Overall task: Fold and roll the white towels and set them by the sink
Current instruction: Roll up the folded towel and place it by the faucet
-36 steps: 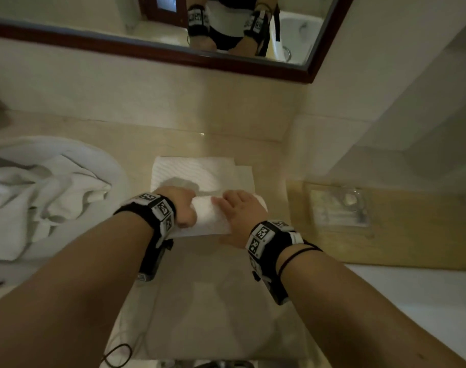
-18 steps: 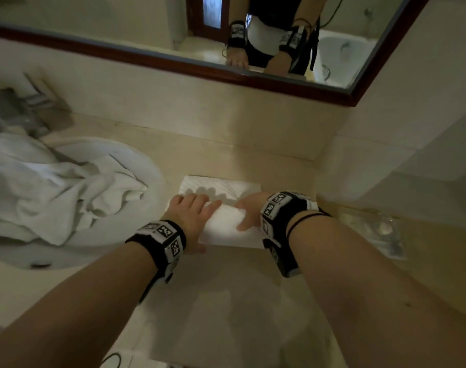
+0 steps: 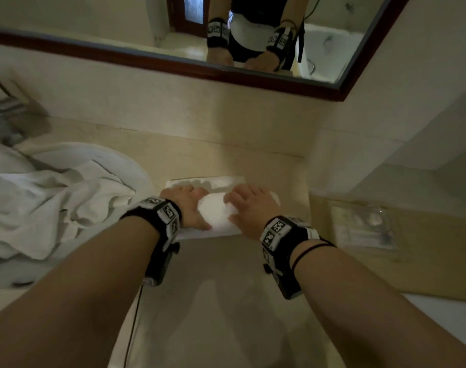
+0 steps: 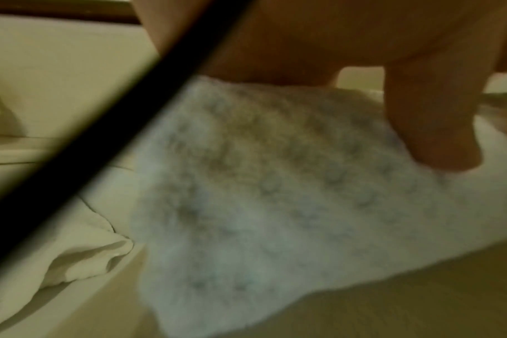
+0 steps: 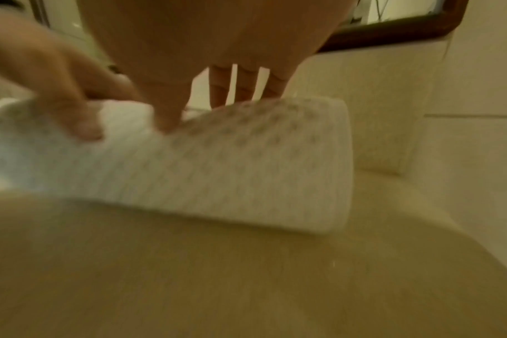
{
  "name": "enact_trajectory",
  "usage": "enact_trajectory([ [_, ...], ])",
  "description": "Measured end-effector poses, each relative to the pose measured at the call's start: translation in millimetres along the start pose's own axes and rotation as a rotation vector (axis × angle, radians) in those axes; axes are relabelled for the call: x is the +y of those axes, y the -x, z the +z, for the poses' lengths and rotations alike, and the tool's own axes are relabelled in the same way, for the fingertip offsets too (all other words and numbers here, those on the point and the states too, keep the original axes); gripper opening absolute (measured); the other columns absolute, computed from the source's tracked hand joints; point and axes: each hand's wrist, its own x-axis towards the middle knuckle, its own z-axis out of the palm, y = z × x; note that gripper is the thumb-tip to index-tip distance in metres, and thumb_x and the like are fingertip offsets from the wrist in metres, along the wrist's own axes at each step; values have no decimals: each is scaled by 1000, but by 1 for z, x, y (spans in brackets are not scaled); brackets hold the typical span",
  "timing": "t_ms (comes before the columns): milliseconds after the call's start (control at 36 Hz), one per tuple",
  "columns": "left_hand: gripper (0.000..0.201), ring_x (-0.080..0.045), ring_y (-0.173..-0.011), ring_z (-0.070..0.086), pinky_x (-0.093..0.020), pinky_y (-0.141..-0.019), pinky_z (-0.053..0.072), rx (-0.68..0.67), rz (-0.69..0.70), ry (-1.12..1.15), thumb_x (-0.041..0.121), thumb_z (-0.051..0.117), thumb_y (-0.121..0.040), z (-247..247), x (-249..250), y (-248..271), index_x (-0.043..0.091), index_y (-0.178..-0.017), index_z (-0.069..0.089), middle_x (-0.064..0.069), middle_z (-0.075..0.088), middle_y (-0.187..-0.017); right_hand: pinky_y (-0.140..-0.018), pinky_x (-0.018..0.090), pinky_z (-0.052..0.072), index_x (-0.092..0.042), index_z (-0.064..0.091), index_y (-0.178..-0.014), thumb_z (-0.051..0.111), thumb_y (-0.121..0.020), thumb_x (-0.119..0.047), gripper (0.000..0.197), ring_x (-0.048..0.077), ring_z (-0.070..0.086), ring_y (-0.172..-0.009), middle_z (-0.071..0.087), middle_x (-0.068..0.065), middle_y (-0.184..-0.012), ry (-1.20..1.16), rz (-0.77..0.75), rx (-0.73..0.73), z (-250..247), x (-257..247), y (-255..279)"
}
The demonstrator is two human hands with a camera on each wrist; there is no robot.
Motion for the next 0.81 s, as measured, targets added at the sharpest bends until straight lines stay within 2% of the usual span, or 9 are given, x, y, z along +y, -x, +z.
enact_trajectory([
  [83,87,-19,-133,37,-33,-109,29,-27,13,-13,72,61,-68,-7,-6,-13,38,-142,30,8,39,-145,-118,45,-3,-27,27,-146,62,-81,-48,77,24,12,-143,19,3,-154,36,30,-122,14,-2,6],
  [167,83,-18,-136,27,-37,-111,21,56,28,-60,72,55,-72,-8,-8,-17,41,-143,25,8,32,-146,-116,48,-11,-29,5,-151,46,-91,-45,74,21,-5,-146,0,-2,-159,116,82,-207,18,-1,-4],
  [306,68,-20,-134,26,-37,-107,21,238,48,-137,63,39,-88,-4,-12,-5,31,-146,22,3,28,-146,-118,49,-3,-26,8,-151,50,-91,-45,76,19,2,-146,10,-5,-158,0,136,-256,7,3,-34],
  [417,93,-24,-138,20,-38,-112,14,203,85,-297,68,48,-79,1,-17,0,28,-150,3,-2,15,-152,-118,45,5,-28,13,-150,49,-91,-50,73,20,15,-144,18,-3,-157,-45,140,-326,-8,16,-56],
  [472,104,-28,-140,14,-40,-114,9,162,65,-355,67,55,-75,2,-20,-3,29,-150,-6,-7,7,-154,-116,41,16,-28,19,-149,48,-91,-51,70,22,26,-141,25,-2,-155,-76,149,-349,-16,17,-64],
  [528,105,-29,-140,15,-41,-115,9,154,34,-355,61,60,-76,3,-20,-7,29,-149,-8,-9,9,-153,-109,36,28,-26,26,-147,49,-91,-51,66,23,36,-135,34,-1,-151,-88,147,-377,-22,16,-69],
  [611,92,-28,-133,28,-38,-112,19,170,34,-305,48,59,-77,-1,-17,-14,29,-149,6,-7,27,-147,-103,33,32,-26,33,-145,46,-92,-53,61,23,41,-131,39,-2,-147,-95,147,-463,-28,18,-74],
  [694,85,-25,-124,41,-36,-106,29,129,63,-265,50,61,-70,-9,-16,-18,32,-144,22,-2,41,-137,-102,31,32,-24,34,-145,45,-93,-52,60,22,41,-130,41,-1,-146,-158,160,-534,-30,18,-71],
  [806,71,-19,-103,56,-28,-82,41,15,96,-168,51,64,-59,-18,-19,-15,36,-124,42,5,57,-115,-100,32,35,-18,39,-142,41,-97,-45,52,24,46,-125,46,3,-141,-234,199,-577,-28,8,-65],
])
